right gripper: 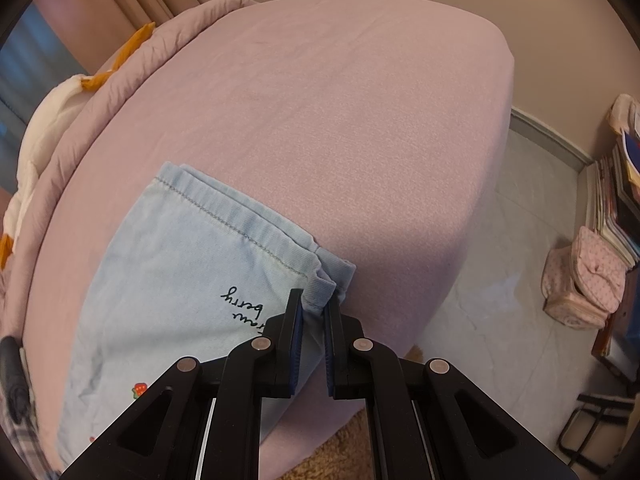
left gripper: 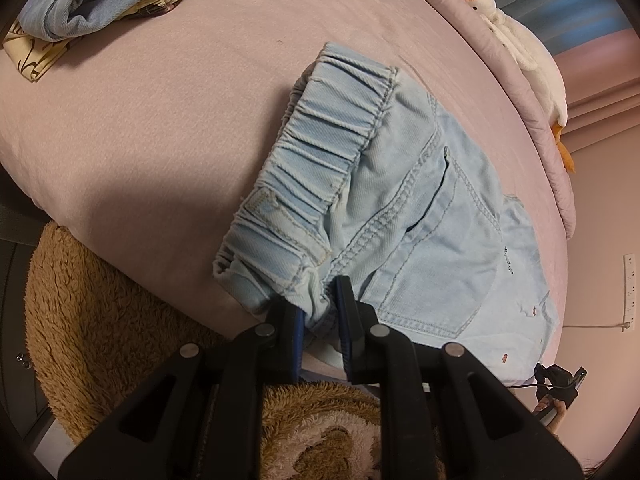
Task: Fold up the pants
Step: 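Hold the folded edge pinched with both tools, then open both tools and release the folded pants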
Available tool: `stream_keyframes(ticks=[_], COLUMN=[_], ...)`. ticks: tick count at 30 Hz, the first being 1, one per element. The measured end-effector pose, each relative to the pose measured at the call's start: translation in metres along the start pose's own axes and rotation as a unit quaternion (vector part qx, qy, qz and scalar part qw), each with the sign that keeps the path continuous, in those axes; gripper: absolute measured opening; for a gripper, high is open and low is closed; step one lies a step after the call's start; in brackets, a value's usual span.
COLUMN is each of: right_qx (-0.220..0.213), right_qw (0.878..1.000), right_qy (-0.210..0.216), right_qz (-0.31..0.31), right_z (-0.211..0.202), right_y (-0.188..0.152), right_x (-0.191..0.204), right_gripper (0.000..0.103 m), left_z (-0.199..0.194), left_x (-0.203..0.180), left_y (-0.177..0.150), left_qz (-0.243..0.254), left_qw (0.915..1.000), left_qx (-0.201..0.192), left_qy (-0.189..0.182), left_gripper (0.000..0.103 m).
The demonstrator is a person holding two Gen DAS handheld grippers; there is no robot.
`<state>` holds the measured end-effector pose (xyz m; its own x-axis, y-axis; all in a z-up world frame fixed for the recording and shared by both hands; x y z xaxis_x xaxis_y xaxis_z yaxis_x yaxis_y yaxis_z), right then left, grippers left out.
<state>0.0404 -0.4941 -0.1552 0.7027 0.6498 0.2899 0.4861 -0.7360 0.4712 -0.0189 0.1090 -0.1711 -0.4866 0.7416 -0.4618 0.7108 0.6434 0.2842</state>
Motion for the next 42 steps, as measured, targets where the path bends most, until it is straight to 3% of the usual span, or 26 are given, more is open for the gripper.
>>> stream_keyframes(ticks=[14,15,17,18,20,21,22,23,24,27,30,34,36,38,39,42], right_qx=[-0.013,-0.010,-0.003,-0.006,-0.015,-0.018,-0.018,-0.016,-0.016,0.010,0.065,0.162,0.190,0.193,0.190,0.185], right_qw=[1.000,0.999,0.998,0.997,0.996,0.995,0.994,0.991,0.988,0.965,0.932,0.865,0.844,0.839,0.834,0.826], right_qy=[-0.024,-0.033,-0.055,-0.052,-0.024,-0.008,0.011,0.036,0.053,0.144,0.222,0.313,0.312,0.291,0.280,0.266], right_qz=[-0.009,-0.013,-0.039,-0.056,-0.084,-0.097,-0.110,-0.129,-0.141,-0.219,-0.278,-0.356,-0.393,-0.417,-0.436,-0.462], right_z=[-0.005,-0.008,-0.017,-0.025,-0.046,-0.058,-0.070,-0.080,-0.085,-0.098,-0.100,-0.097,-0.090,-0.084,-0.080,-0.071], right_y=[0.000,-0.001,-0.004,-0.005,-0.007,-0.007,-0.008,-0.010,-0.011,-0.025,-0.057,-0.122,-0.156,-0.176,-0.189,-0.212], right_x=[0.008,0.010,0.022,0.030,0.047,0.058,0.073,0.091,0.104,0.174,0.239,0.321,0.355,0.374,0.385,0.409], right_gripper=[0.008,0.011,0.045,0.052,0.056,0.057,0.061,0.065,0.066,0.066,0.066,0.066,0.066,0.066,0.066,0.066], left_z=[-0.002,-0.004,-0.009,-0.015,-0.029,-0.040,-0.049,-0.060,-0.070,-0.075,-0.053,-0.014,0.002,0.015,0.013,0.003], left_x=[0.001,0.002,-0.001,-0.004,-0.009,-0.011,-0.013,-0.015,-0.019,-0.033,-0.035,-0.019,-0.007,0.000,0.007,0.010], left_y=[-0.002,-0.002,-0.001,0.000,0.004,0.008,0.012,0.020,0.033,0.068,0.093,0.109,0.109,0.107,0.103,0.093], left_qz=[-0.004,-0.008,0.002,0.008,0.017,0.020,0.024,0.031,0.048,0.107,0.107,0.071,0.053,0.021,0.005,0.028], left_qw=[1.0000,1.0000,1.0000,0.9999,0.9999,0.9997,0.9994,0.9983,0.9958,0.9878,0.9900,0.9965,0.9983,0.9996,0.9992,0.9982], left_qx=[-0.003,-0.002,0.004,0.007,0.001,-0.010,-0.024,-0.044,-0.071,-0.107,-0.091,-0.045,-0.024,-0.003,-0.017,-0.034], left_qy=[-0.005,-0.005,0.001,0.003,0.003,0.003,0.009,0.020,0.032,0.034,0.010,-0.005,-0.005,-0.017,-0.035,-0.041], left_gripper=[0.016,0.016,0.016,0.019,0.034,0.056,0.070,0.089,0.096,0.096,0.096,0.091,0.082,0.080,0.080,0.062])
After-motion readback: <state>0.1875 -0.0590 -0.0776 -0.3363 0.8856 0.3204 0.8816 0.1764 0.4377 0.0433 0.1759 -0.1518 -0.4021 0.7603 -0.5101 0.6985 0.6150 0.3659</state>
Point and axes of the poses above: each gripper's, at about its wrist camera, not at the fingertips, and z roughly the way its jaws point, x to its left, y to its top, the point moved 1 cm from there along z, roughly the way its jaws point, and after that the axes turned 6 degrees about -x, right-handed, at the moved point
